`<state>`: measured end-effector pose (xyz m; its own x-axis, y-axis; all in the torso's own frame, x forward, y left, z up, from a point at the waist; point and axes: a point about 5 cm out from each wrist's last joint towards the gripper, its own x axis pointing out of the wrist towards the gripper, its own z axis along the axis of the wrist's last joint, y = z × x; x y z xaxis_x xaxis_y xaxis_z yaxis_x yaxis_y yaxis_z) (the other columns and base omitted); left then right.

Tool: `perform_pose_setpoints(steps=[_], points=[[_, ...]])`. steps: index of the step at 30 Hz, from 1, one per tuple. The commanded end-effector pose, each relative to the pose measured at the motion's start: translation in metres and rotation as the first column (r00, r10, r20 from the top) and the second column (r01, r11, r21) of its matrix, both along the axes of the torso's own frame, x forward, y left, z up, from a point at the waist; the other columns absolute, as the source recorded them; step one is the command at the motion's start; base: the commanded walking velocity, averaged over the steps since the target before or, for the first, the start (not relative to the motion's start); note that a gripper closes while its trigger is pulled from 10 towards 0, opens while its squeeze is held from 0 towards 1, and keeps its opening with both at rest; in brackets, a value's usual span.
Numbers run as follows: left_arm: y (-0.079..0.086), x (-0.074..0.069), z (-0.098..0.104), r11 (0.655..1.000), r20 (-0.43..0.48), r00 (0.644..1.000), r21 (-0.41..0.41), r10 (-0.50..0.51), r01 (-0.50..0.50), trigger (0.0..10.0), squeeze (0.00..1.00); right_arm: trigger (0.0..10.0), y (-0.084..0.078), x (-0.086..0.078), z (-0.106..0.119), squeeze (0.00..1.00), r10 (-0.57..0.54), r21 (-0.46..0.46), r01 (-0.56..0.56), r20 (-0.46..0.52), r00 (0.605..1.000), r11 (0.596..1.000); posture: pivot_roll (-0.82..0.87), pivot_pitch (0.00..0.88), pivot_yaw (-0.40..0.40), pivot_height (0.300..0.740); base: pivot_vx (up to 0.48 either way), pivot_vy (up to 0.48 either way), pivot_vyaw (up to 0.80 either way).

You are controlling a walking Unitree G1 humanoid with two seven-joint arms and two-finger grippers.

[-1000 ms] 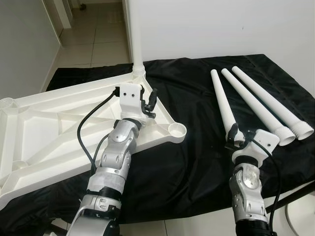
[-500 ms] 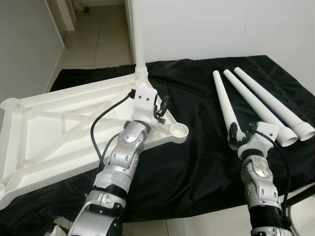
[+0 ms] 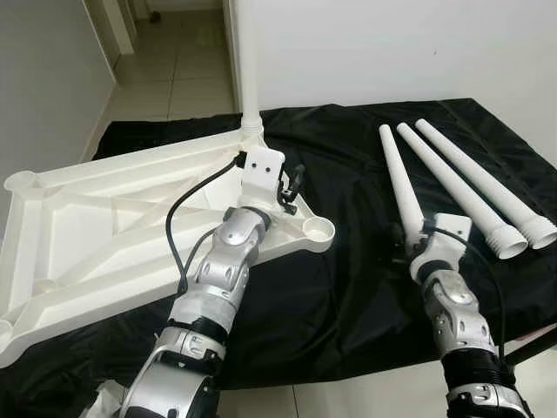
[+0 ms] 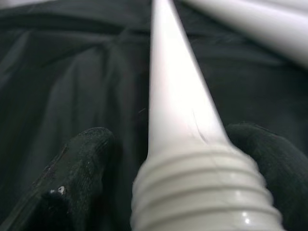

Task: Building children table

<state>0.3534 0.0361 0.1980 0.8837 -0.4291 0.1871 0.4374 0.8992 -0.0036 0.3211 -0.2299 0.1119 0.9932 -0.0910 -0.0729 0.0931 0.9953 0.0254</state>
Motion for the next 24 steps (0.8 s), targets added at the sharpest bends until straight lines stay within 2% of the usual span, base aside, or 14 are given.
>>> perform_pose_setpoints(steps=[1,12,13,14,20,24], points=[[0.0,0.002,0.0,0.999,0.001,0.999,0.01,0.032,-0.032,10.0,0.0,10.0,0.005,0.0,-0.007,0.0,0.036,-0.004,-0.037,-0.038,0.999,0.999,-0.09,0.0,0.02,0.74,0.0,0.0,0.0],[-0.002,0.005,0.002,0.999,0.01,0.999,0.027,0.042,-0.042,10.0,0.0,10.0,0.007,-0.001,-0.013,0.0,0.068,-0.002,-0.068,-0.071,0.995,0.998,-0.08,0.0,0.013,0.74,0.0,0.0,0.0],[-0.002,0.005,0.004,0.998,0.018,0.999,0.028,0.049,-0.049,10.0,0.0,9.8,0.008,0.0,-0.013,0.0,0.075,-0.003,-0.075,-0.072,0.995,0.997,-0.08,0.0,0.013,0.74,0.0,0.0,0.0],[-0.001,0.007,0.005,0.998,0.026,0.998,0.033,0.059,-0.06,10.0,0.0,0.0,0.008,0.0,-0.014,0.0,0.079,-0.001,-0.079,-0.071,0.994,0.997,-0.08,0.0,0.011,0.74,0.0,0.0,0.0],[0.0,0.009,0.007,0.998,0.035,0.998,0.036,0.057,-0.058,10.0,0.0,0.0,0.011,-0.001,-0.015,0.0,0.085,0.013,-0.085,-0.061,0.994,0.996,-0.08,0.0,0.011,0.74,0.0,0.0,0.0],[-0.004,0.005,0.005,0.998,0.039,0.999,0.056,-0.005,0.003,10.0,0.0,0.0,0.017,-0.005,-0.016,0.0,0.106,0.058,-0.104,-0.035,0.994,0.993,-0.08,0.0,0.01,0.74,0.0,0.0,0.0]])
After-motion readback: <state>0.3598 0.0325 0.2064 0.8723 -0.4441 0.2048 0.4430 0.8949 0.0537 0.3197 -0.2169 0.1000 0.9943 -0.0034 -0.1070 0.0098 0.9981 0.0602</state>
